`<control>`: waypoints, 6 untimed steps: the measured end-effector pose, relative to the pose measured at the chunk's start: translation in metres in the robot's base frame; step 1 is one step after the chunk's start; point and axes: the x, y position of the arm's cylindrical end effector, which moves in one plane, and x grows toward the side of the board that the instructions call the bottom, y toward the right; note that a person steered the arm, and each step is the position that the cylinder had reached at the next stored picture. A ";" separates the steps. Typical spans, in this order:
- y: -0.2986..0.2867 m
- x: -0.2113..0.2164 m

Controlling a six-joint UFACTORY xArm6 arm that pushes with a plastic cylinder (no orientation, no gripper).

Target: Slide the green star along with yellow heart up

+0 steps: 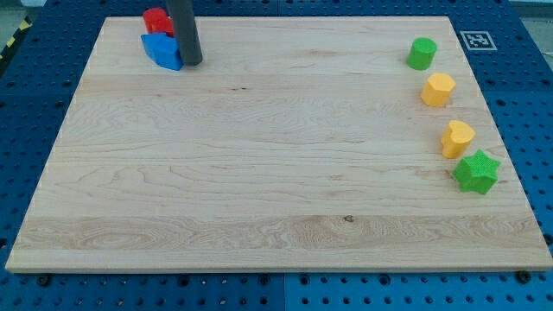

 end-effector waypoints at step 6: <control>0.067 0.031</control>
